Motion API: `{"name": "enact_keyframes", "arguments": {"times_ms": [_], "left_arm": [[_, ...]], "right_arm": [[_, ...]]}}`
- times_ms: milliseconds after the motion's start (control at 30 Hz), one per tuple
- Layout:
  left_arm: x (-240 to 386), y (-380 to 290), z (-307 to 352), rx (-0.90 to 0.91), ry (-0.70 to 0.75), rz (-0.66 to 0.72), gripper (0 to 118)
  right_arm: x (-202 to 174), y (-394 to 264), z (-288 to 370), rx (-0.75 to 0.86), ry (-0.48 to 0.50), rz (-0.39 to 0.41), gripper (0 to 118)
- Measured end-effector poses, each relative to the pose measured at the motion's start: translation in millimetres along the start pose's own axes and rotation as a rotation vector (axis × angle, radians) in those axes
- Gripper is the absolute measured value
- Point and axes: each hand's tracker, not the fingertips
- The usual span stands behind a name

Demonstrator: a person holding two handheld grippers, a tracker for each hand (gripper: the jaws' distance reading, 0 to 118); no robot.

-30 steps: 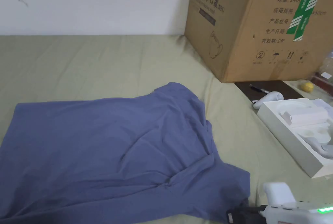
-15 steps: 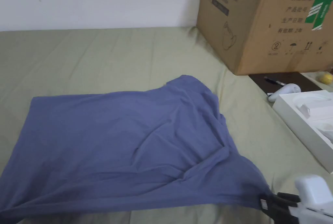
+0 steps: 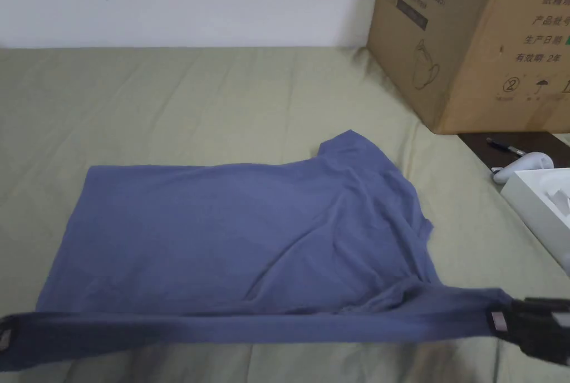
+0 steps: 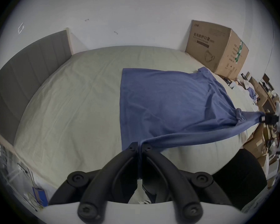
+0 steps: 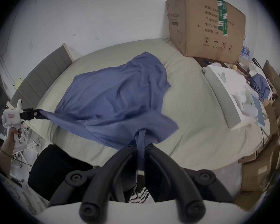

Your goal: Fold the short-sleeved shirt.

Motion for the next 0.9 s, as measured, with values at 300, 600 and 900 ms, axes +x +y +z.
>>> {"name": "enact_keyframes", "arguments": {"times_ms": [300, 600, 900], "left_arm": [[-14, 77, -102, -0.098, -0.022, -0.014, 2], [-31, 89, -148, -0.06, 0.021, 0.043, 112], [-7, 63, -61, 0.131, -0.01, 0.055, 117]], "right_arm": [[18, 126, -117, -0.191, -0.034, -0.016, 7], [20, 131, -186, -0.165, -0.119, -0.114, 83], [-2, 87, -91, 0.164, -0.03, -0.139, 114]]}}
